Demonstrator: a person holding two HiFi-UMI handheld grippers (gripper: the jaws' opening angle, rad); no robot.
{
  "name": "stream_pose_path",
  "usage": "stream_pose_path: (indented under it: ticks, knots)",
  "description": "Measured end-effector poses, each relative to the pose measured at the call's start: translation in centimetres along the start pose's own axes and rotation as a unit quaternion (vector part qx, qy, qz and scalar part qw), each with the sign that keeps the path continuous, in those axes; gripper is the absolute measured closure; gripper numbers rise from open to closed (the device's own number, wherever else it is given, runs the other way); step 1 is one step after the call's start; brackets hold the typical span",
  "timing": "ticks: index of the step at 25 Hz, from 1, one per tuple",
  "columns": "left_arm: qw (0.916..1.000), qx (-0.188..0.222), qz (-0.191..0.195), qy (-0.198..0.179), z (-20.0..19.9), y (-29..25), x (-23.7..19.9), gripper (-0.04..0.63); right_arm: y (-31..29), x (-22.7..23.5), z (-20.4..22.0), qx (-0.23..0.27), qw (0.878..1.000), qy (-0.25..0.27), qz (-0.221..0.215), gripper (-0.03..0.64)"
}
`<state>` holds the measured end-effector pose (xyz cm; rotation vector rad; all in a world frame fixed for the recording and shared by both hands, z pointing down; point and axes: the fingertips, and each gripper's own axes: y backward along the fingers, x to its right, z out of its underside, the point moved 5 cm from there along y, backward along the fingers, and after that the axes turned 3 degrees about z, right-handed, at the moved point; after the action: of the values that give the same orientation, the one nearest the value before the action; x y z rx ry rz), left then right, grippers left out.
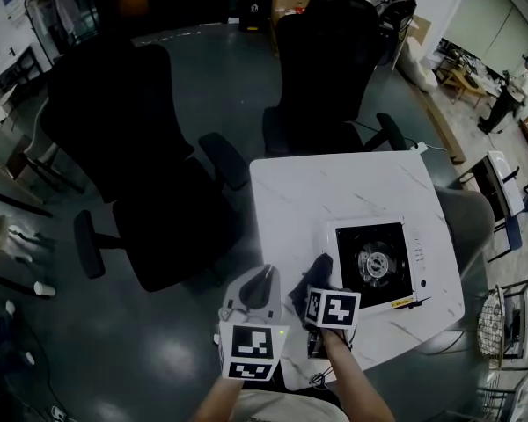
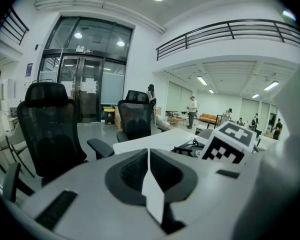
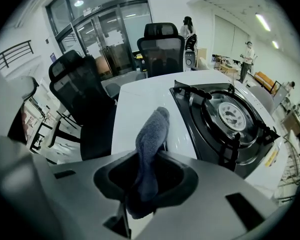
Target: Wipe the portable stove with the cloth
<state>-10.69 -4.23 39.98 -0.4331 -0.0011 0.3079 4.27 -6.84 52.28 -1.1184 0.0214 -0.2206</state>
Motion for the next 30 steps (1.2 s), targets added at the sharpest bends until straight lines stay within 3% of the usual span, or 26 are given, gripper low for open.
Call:
stream_pose_path:
  ticks: [30]
  knots:
    - [0.9974, -0.014, -0.063, 0.032, -0.1, -1.9, -2.5, 0.574, -3.7, -0.5, -8.7, 0.01, 1.0, -0.002, -0.025, 0.518]
